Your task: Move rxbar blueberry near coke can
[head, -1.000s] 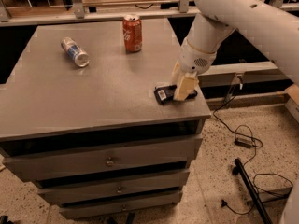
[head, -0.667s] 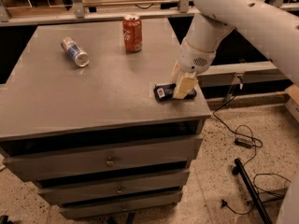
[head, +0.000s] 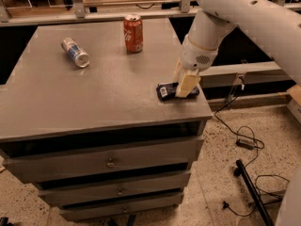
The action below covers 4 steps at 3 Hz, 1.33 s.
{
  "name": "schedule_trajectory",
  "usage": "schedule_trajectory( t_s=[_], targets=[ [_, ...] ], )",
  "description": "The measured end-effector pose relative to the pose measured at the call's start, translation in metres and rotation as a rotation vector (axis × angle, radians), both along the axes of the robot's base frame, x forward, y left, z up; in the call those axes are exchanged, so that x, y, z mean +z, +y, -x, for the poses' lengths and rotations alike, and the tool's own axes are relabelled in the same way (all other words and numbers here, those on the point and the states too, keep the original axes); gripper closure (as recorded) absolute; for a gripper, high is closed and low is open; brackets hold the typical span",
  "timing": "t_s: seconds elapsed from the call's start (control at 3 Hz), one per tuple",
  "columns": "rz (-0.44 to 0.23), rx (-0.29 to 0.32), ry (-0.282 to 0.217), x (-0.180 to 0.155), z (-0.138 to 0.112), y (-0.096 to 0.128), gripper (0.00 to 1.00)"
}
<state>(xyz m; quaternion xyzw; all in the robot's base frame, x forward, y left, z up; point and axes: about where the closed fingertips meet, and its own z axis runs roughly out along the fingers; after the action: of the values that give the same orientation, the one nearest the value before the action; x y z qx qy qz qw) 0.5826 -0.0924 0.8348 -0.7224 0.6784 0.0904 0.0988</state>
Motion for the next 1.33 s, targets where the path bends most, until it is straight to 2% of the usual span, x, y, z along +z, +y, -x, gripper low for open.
schedule_trajectory(
  t_s=[0.67,1.0,1.33],
  targets=[
    [-0.024,-0.015,-0.204,0.048,-0.061,-0.01,1.0],
    [-0.064,-0.028,-0.353,0.066,-0.088,-0.017,1.0],
    [-0.099,-0.007,-0.55,0.078,-0.114,-0.001,1.0]
  ],
)
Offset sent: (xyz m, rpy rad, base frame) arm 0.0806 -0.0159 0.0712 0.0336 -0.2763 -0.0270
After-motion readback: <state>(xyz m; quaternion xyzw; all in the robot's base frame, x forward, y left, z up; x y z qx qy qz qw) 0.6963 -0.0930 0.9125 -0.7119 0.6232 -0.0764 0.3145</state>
